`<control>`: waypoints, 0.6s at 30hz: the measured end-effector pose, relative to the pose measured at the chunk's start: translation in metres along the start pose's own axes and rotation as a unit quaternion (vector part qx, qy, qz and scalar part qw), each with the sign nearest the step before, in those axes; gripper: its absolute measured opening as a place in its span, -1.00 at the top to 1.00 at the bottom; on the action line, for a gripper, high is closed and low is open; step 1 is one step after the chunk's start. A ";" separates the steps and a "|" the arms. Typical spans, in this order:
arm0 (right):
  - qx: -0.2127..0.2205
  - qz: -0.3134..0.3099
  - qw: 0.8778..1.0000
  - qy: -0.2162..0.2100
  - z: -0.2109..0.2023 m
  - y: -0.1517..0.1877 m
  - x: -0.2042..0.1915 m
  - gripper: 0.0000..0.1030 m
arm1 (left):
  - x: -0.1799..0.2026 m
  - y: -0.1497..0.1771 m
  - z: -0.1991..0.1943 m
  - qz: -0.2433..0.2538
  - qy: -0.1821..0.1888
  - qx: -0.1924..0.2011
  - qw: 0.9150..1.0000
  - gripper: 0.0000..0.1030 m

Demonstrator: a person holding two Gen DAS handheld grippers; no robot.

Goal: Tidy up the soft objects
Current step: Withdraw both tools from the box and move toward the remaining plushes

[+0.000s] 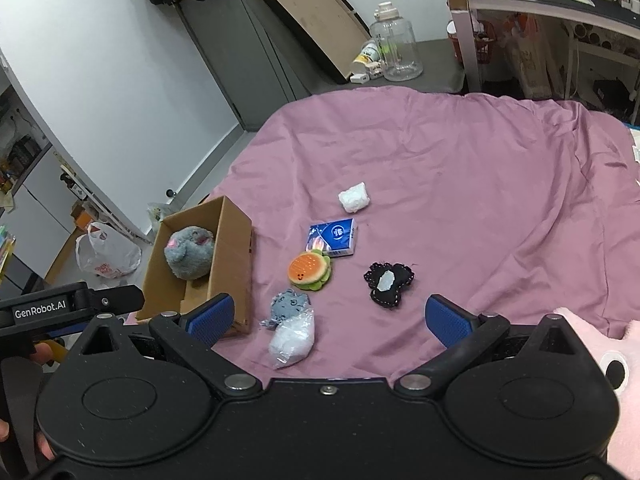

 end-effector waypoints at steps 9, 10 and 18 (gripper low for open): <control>-0.018 0.010 1.000 0.007 0.021 0.000 0.011 -1.00 | 0.011 0.001 0.022 -0.003 -0.004 -0.009 1.000 -1.00; -0.021 0.012 1.000 0.005 0.023 0.000 0.013 -1.00 | 0.013 0.002 0.025 -0.004 -0.003 -0.013 1.000 -1.00; -0.036 0.016 0.999 -0.010 0.040 -0.002 0.028 -1.00 | 0.029 0.015 0.053 0.001 -0.009 -0.056 0.998 -1.00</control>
Point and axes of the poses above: each gripper's, at about its wrist camera, not at the fingertips, and z roughly the way its jaws point, x to its right, y to its underside, the point moved 10 cm from there along z, roughly the way its jaws point, and after that the axes turned 10 degrees about x, right-handed, at the moved point
